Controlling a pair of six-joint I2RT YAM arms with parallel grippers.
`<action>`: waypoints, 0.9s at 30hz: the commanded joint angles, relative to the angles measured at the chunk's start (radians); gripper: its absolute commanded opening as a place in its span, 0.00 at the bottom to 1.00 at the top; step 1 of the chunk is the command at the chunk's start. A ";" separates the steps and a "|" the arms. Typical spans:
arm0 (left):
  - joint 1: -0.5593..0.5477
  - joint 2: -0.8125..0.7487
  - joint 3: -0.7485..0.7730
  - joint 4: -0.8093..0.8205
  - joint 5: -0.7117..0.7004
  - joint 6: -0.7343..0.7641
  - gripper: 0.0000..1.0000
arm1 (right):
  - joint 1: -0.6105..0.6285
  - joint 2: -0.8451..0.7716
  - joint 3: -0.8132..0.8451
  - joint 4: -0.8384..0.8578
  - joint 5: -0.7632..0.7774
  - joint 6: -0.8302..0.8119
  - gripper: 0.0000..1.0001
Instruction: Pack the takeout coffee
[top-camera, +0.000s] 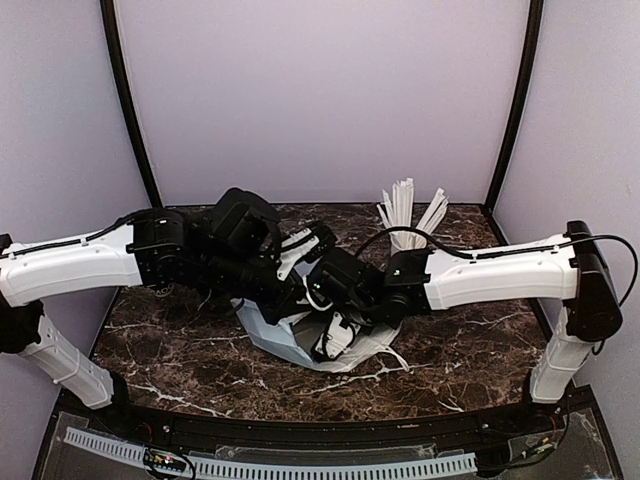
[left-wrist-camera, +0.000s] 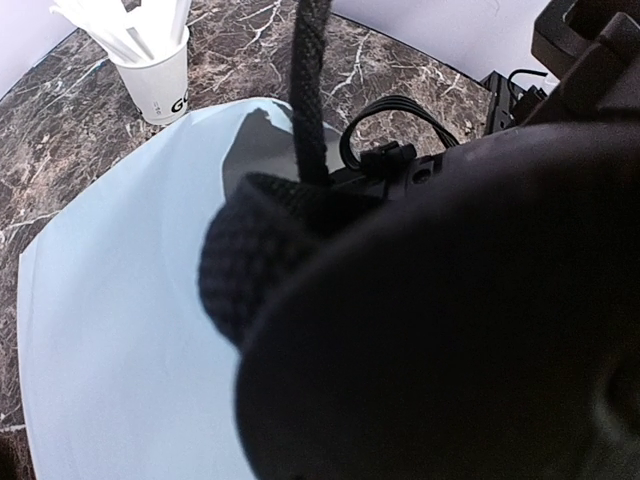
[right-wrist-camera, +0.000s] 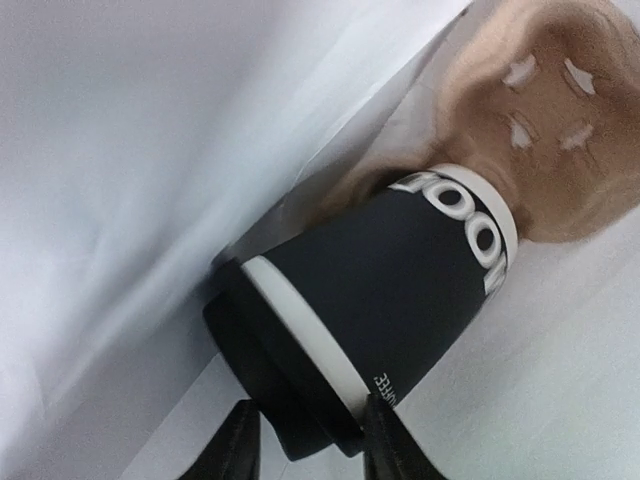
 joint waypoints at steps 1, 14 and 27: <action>-0.041 -0.028 -0.031 0.045 0.163 0.060 0.00 | 0.020 -0.020 0.042 0.102 0.015 0.001 0.31; -0.006 -0.063 -0.070 0.052 0.064 0.073 0.00 | 0.158 -0.123 0.172 -0.288 -0.019 0.258 0.25; 0.004 -0.041 -0.044 0.071 -0.043 0.078 0.00 | 0.254 -0.057 0.508 -0.746 -0.186 0.621 0.25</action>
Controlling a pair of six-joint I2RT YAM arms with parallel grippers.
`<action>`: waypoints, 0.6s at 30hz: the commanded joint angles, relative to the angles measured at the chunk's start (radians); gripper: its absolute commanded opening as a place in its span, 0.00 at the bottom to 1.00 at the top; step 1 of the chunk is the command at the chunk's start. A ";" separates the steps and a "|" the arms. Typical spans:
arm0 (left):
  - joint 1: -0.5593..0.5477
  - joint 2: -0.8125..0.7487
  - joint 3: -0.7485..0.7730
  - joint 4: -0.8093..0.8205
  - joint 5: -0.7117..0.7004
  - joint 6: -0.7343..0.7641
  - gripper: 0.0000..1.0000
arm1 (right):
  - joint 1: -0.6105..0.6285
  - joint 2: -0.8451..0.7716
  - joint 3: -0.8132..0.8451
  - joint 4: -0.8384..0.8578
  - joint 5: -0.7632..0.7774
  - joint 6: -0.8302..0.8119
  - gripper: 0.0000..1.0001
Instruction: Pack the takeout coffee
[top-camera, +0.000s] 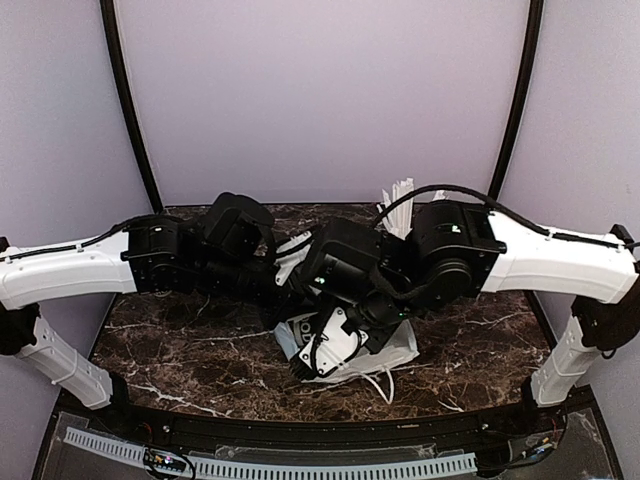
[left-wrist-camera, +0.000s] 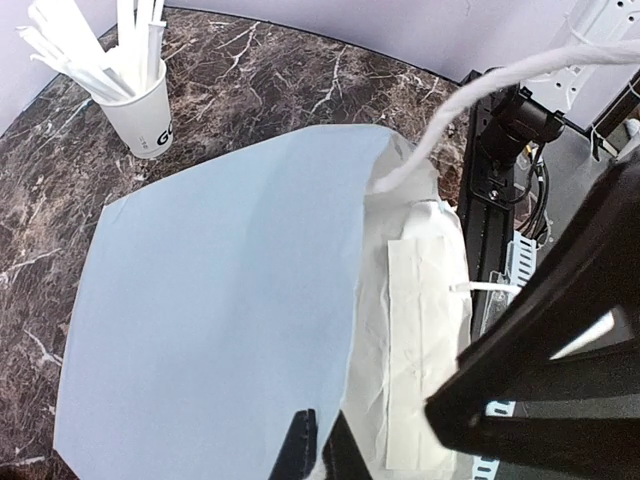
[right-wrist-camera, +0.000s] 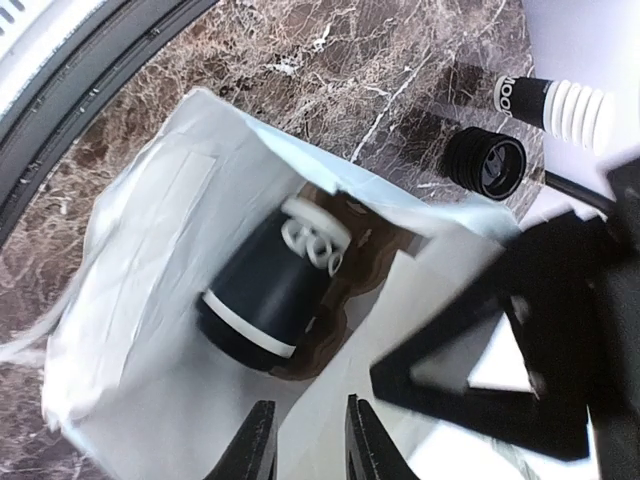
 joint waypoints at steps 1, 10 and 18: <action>0.017 -0.005 0.010 -0.008 -0.061 0.005 0.00 | 0.021 0.008 0.099 -0.201 -0.061 0.161 0.25; 0.054 0.014 0.007 0.018 -0.038 0.014 0.00 | 0.031 -0.098 -0.025 -0.164 0.002 0.223 0.25; 0.058 0.051 0.035 0.018 0.024 -0.003 0.00 | -0.028 -0.052 -0.184 0.094 0.045 0.241 0.45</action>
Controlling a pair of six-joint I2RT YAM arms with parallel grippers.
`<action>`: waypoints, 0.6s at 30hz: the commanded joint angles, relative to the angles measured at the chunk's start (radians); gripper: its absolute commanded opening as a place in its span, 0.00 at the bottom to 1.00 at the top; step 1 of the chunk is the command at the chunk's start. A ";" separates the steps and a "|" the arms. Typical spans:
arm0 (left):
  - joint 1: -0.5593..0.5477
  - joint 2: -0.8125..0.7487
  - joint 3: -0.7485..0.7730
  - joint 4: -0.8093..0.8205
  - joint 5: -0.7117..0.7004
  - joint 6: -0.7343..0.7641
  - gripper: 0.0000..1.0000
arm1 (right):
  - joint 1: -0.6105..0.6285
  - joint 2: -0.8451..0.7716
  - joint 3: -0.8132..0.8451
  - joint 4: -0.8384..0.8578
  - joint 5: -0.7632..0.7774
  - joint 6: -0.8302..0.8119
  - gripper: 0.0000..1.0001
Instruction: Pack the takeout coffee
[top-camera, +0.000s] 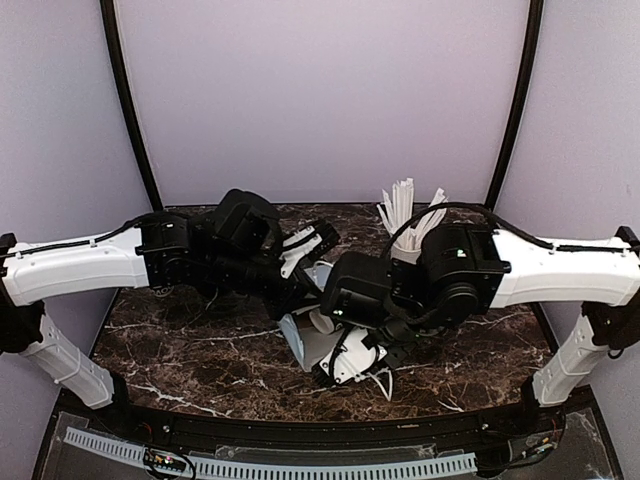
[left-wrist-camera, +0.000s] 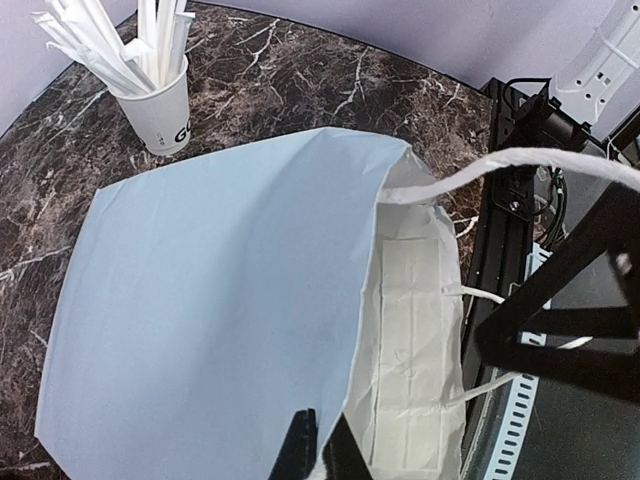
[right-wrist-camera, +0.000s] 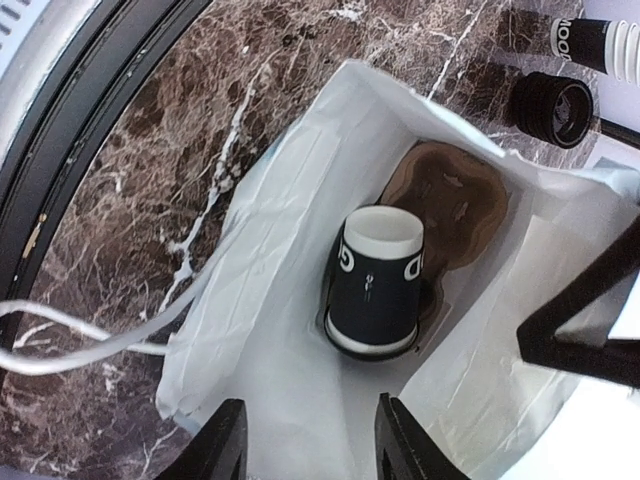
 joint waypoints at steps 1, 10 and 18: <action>0.008 0.007 0.022 -0.004 0.038 -0.013 0.00 | -0.060 0.045 -0.055 0.202 0.002 0.036 0.46; 0.037 -0.015 0.007 -0.001 0.108 -0.105 0.00 | -0.186 0.119 -0.105 0.326 -0.034 0.005 0.52; 0.073 -0.034 0.004 -0.037 0.162 -0.189 0.00 | -0.194 0.092 -0.161 0.347 0.013 0.017 0.55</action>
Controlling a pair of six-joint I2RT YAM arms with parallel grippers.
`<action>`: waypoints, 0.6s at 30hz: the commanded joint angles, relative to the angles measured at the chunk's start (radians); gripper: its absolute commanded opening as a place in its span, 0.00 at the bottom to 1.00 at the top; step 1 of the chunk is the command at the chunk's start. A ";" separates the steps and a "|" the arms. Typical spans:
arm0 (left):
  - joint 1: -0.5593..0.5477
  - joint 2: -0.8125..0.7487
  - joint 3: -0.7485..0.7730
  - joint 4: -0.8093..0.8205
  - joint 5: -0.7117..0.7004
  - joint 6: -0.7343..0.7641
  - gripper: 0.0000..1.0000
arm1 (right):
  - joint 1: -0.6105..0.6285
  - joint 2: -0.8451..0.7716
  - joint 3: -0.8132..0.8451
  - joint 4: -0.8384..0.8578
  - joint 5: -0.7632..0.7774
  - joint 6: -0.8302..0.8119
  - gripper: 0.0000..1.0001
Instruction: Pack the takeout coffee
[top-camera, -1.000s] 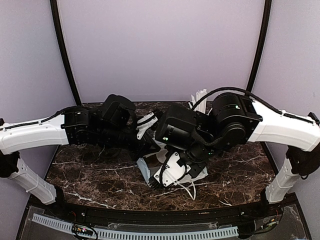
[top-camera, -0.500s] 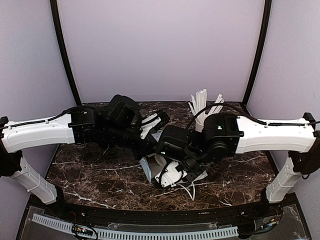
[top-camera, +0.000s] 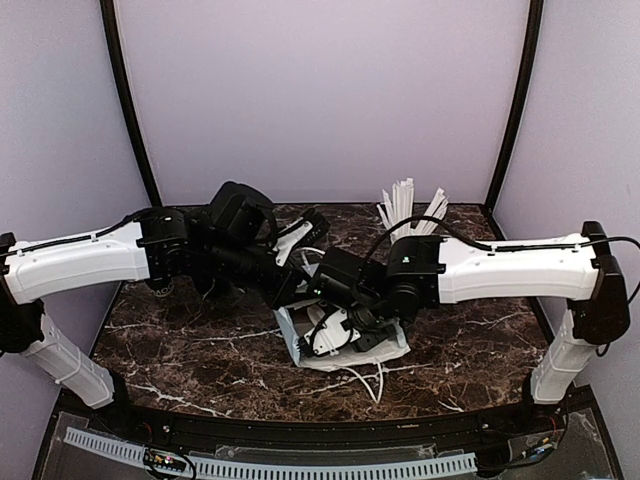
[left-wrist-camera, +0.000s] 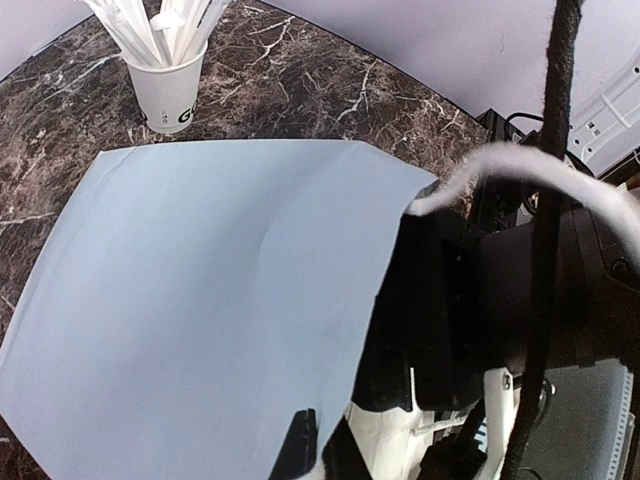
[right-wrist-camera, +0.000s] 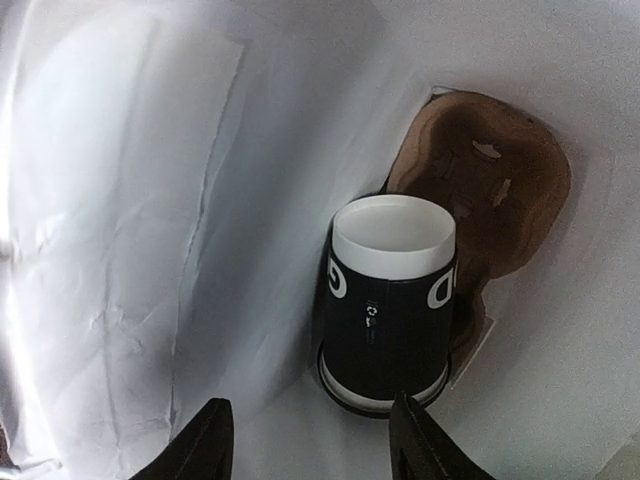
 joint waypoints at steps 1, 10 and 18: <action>0.028 -0.048 0.000 -0.044 0.063 -0.075 0.00 | -0.007 -0.032 0.011 0.012 0.036 0.032 0.55; 0.057 -0.061 -0.017 -0.028 0.177 -0.146 0.00 | -0.029 -0.095 -0.060 0.026 0.080 0.030 0.56; 0.084 -0.044 0.000 -0.021 0.281 -0.214 0.00 | -0.037 -0.016 0.063 0.006 -0.037 0.006 0.69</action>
